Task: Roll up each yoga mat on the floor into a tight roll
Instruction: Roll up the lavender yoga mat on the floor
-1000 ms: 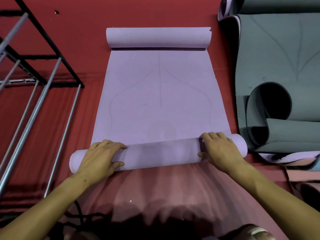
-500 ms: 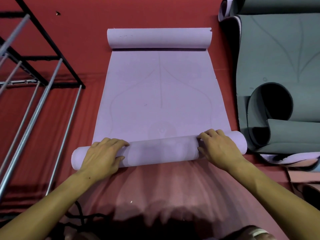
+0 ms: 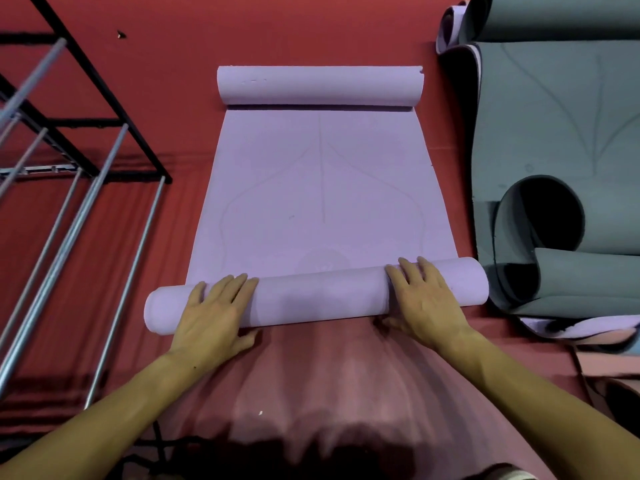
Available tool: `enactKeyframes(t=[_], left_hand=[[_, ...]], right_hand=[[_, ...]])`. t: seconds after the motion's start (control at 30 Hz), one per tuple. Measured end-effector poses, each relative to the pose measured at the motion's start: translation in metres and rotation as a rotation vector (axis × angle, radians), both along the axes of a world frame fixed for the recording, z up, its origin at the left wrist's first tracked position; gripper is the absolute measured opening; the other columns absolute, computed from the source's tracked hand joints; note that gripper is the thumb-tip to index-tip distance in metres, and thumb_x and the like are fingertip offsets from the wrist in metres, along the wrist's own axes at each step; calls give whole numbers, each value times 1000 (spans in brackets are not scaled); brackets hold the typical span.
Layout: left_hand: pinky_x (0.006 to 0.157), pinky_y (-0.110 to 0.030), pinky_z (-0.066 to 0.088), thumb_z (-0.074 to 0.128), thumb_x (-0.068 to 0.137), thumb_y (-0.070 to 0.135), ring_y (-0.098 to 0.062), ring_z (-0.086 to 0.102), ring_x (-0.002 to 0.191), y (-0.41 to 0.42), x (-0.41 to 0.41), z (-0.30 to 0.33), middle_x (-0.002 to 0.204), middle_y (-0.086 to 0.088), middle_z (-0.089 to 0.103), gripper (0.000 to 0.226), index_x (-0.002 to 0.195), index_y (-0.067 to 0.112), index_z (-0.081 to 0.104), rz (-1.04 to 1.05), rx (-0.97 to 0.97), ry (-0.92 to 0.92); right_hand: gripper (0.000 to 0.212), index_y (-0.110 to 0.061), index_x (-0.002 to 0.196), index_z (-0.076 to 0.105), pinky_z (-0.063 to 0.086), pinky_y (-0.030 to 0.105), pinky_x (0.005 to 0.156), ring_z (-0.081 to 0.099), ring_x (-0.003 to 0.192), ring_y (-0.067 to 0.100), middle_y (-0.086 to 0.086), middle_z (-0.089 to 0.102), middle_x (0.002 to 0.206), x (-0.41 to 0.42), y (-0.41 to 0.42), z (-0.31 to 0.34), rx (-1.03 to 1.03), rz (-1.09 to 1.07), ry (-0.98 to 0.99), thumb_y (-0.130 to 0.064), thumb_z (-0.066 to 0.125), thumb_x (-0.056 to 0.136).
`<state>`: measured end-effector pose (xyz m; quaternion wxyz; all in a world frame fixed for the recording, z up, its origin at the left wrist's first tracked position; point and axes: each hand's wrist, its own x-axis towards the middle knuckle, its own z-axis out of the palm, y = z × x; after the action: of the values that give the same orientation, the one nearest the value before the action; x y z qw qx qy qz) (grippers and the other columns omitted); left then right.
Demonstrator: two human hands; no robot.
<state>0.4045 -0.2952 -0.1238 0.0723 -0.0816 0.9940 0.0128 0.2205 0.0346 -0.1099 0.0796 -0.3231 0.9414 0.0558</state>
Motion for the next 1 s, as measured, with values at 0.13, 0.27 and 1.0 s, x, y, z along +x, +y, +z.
enactKeyframes(t=[0.13, 0.27, 1.0], left_hand=[[105, -64, 43, 96, 58, 45, -34, 59, 126, -5, -14, -2, 139, -11, 59, 106, 150, 22, 49, 30, -35, -30], [89, -52, 53, 91, 58, 53, -30, 67, 108, -21, -20, 0, 123, 0, 67, 97, 144, 29, 53, -33, 19, 5], [79, -31, 47, 70, 42, 88, -2, 59, 113, -19, -19, 36, 119, 27, 60, 104, 139, 59, 44, -17, 162, -299]], right_hand=[[103, -13, 145, 50, 41, 54, 108, 49, 117, 42, 20, 51, 136, -9, -4, -4, -14, -15, 35, -56, 89, 61], [93, -15, 139, 54, 46, 50, 98, 54, 107, 36, 13, 58, 124, -14, -4, 5, -1, 16, 37, -56, 87, 63], [82, -18, 130, 59, 53, 41, 76, 44, 100, 29, 5, 50, 119, 23, 17, 24, 61, -34, -66, -62, 82, 64]])
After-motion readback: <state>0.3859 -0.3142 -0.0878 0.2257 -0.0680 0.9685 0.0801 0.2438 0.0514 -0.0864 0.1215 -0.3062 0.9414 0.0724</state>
